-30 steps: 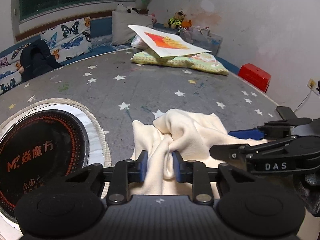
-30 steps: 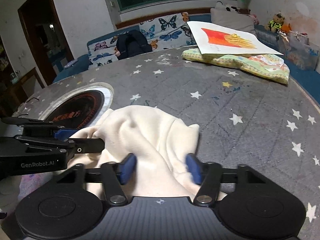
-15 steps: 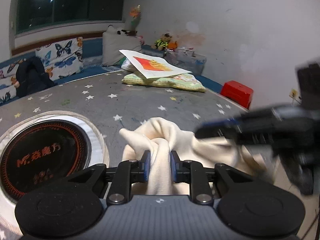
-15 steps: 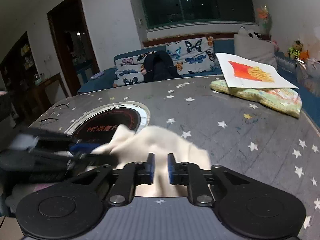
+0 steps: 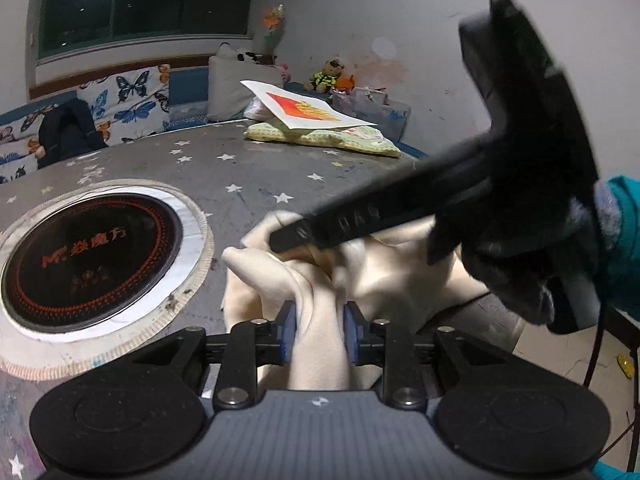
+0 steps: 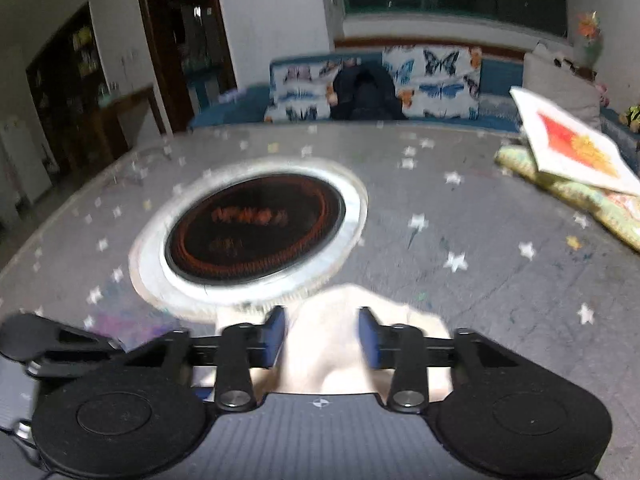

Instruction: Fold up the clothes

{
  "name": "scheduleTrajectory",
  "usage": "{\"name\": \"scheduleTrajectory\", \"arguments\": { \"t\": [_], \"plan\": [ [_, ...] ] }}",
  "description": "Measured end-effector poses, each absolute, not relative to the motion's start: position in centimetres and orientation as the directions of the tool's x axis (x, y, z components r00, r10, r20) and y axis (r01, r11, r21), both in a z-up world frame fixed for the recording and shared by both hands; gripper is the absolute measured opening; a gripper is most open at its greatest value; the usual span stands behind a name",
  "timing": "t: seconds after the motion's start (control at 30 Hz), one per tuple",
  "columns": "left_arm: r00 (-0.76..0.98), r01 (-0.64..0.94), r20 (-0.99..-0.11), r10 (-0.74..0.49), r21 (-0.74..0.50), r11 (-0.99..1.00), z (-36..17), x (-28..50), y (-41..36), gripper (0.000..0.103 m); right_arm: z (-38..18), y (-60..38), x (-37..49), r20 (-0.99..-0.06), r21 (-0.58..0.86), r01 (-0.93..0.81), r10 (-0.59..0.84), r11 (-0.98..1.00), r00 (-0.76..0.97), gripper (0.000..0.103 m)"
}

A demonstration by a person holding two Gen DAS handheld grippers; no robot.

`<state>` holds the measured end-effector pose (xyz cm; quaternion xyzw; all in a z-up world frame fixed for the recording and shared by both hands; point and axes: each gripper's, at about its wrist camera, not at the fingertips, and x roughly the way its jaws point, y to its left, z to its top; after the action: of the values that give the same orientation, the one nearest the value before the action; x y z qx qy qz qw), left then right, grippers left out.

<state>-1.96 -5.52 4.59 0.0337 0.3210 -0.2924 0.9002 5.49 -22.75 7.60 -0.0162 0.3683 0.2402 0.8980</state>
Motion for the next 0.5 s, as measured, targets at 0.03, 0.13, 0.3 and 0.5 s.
{"name": "scheduleTrajectory", "arguments": {
  "t": [0.03,0.13,0.3,0.5],
  "plan": [
    [0.624,0.54,-0.597,-0.504,-0.136,0.83,4.6,-1.9,-5.1,0.031,7.2,-22.8,5.6,-0.681,0.157,-0.442,0.421,0.883,0.599,0.024],
    [0.631,0.516,-0.595,-0.498,-0.158,0.842,4.8,-1.5,-4.1,0.053,7.2,-23.9,4.8,-0.671,0.173,-0.427,0.423,0.888,0.609,0.017],
    [0.618,0.497,-0.584,-0.526,-0.228,0.837,5.3,-0.4,-3.1,0.06,8.0,-26.2,2.8,-0.646,0.164,-0.397,0.403,0.903,0.648,0.014],
    [0.588,0.446,-0.602,-0.54,-0.316,0.838,4.7,2.0,-2.6,0.063,8.7,-28.5,0.4,-0.638,0.153,-0.367,0.376,0.917,0.672,0.013]
  ]
}}
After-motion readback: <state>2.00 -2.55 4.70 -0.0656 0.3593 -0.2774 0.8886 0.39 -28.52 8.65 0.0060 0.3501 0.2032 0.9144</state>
